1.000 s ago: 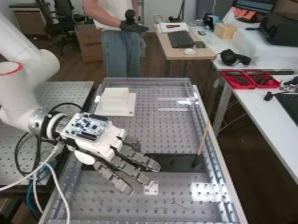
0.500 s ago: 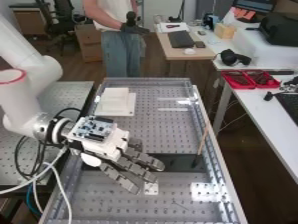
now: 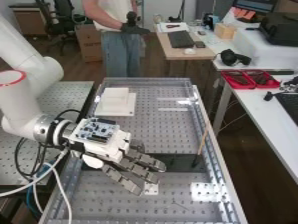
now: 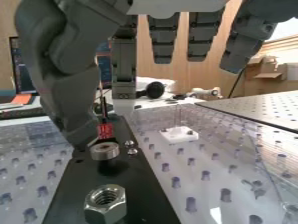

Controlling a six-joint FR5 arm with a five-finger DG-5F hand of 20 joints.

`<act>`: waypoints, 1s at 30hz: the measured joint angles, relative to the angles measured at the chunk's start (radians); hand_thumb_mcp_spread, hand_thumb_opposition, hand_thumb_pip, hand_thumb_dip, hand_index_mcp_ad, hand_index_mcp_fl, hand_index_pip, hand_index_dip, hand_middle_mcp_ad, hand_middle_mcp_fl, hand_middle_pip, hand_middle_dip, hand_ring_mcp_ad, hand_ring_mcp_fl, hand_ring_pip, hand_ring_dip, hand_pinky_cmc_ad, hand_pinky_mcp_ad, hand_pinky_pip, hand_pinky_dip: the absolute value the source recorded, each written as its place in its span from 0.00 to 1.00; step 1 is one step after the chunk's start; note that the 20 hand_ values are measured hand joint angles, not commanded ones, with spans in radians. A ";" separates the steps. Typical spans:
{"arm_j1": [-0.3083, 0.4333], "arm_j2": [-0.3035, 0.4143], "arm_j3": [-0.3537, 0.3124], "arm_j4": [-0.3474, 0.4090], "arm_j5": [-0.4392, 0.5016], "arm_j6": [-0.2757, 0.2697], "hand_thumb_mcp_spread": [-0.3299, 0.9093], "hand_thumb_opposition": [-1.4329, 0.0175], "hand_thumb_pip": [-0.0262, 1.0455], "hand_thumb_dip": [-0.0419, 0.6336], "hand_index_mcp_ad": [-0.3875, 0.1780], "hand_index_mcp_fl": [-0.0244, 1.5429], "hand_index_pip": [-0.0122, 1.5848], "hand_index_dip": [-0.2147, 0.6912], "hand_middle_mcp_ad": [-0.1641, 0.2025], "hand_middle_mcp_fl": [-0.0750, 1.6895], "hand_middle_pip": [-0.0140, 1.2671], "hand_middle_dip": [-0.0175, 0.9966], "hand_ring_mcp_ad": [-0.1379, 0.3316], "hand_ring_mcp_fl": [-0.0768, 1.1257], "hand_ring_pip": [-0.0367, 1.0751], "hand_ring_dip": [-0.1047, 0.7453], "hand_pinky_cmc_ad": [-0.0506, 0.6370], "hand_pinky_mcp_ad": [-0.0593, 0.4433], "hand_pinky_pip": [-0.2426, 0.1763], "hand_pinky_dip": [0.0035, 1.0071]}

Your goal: Grab the bearing and place it in the white container

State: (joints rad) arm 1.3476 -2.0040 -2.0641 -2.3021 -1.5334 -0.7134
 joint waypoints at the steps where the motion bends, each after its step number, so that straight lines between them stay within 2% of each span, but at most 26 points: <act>1: 0.000 0.000 0.001 -0.001 -0.001 -0.002 0.62 0.43 0.55 0.37 0.49 0.02 0.90 0.43 0.67 0.04 0.12 0.14 0.63 0.07 0.11 0.16 0.66 0.69 0.37 0.17; 7: -0.003 -0.005 0.009 -0.010 -0.014 -0.015 0.62 0.43 0.55 0.37 0.49 0.03 0.86 0.39 0.67 0.04 0.12 0.14 0.63 0.07 0.11 0.16 0.65 0.69 0.37 0.17; 15: -0.008 -0.021 0.021 -0.021 -0.034 -0.053 0.62 0.43 0.55 0.37 0.49 0.05 0.85 0.37 0.66 0.04 0.12 0.14 0.63 0.07 0.11 0.16 0.66 0.68 0.37 0.17; 19: -0.010 -0.026 0.024 -0.026 -0.042 -0.059 0.62 0.43 0.55 0.37 0.49 0.06 0.86 0.37 0.63 0.04 0.12 0.14 0.64 0.06 0.11 0.16 0.65 0.68 0.37 0.17; 23: -0.011 -0.029 0.024 -0.024 -0.045 -0.060 0.62 0.43 0.55 0.37 0.49 0.06 0.89 0.38 0.62 0.04 0.12 0.14 0.60 0.07 0.11 0.16 0.65 0.68 0.37 0.17; 30: -0.012 -0.032 0.028 -0.024 -0.050 -0.064 0.62 0.43 0.55 0.37 0.49 0.07 0.91 0.40 0.62 0.04 0.11 0.14 0.60 0.07 0.11 0.15 0.65 0.67 0.37 0.17</act>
State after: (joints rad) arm 1.3352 -2.0355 -2.0364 -2.3262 -1.5835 -0.7771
